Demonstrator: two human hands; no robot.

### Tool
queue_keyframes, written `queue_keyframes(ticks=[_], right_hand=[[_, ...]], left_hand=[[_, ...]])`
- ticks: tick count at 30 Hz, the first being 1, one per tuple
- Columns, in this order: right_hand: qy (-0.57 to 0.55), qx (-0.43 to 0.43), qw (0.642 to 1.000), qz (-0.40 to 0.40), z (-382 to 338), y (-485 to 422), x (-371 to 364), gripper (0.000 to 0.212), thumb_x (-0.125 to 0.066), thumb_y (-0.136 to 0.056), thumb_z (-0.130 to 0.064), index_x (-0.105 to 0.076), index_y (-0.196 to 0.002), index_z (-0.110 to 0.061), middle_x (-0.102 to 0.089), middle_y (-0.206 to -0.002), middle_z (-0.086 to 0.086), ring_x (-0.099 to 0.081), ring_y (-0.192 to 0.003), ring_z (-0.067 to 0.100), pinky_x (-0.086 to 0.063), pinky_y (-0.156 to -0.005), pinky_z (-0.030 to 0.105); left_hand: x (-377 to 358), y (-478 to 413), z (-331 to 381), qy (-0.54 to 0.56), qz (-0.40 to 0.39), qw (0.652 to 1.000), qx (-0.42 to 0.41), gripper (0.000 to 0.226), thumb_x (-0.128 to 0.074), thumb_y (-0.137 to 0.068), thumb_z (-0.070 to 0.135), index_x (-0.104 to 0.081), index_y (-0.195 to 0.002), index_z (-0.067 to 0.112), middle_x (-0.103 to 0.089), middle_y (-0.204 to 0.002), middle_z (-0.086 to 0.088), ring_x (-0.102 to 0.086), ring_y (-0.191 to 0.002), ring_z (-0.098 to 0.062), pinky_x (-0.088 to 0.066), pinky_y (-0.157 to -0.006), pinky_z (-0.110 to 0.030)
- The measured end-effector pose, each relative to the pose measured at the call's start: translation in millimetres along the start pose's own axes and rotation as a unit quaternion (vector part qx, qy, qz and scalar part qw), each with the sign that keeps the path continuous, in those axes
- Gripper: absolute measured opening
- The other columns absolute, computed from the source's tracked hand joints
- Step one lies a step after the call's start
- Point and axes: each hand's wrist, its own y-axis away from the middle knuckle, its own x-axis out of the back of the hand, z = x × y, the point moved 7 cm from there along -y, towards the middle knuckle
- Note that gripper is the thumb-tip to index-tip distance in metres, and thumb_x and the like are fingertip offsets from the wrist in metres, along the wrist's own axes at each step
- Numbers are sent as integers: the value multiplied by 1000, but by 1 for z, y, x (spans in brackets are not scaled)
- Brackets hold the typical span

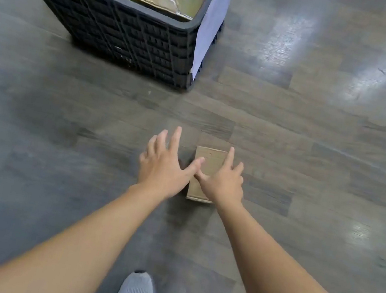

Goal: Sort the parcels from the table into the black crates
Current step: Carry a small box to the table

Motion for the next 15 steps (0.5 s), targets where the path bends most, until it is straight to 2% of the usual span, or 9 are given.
queue_keyframes(ticks=[6,9,12,15], right_hand=[[83,-31,995,34,-1,-22,-48,121,-59,-73,-78,19,-153,-32,8,-162,18,-25,-137,42,-36,-101,67],[90,-33,995,24,1,-28,-46,119,-68,-76,-67,17,-153,-35,11,-162,18,-28,-135,41,-36,-103,62],[64,-1,997,39,-11,-19,-10,117,-70,-73,-66,5,-156,-32,2,-162,17,-30,-135,42,-36,-102,57],[81,50,993,67,-36,8,63,115,-70,-71,-65,-1,-156,-31,-1,-162,13,-32,-134,40,-36,-101,53]], left_hand=[[-23,-21,-25,-38,13,999,-10,89,-36,-86,75,-1,-157,32,-4,-164,-4,-4,-150,-24,-19,-117,-48],[-17,-21,-32,-59,13,998,-13,89,-34,-86,76,1,-156,34,-2,-164,-3,-2,-150,-24,-18,-116,-45],[8,-9,-23,-72,21,997,-26,89,-32,-86,76,3,-156,34,0,-164,-3,-1,-150,-24,-16,-117,-45],[58,14,2,-75,22,997,-24,90,-28,-84,78,5,-156,35,3,-164,-3,1,-150,-25,-15,-117,-46]])
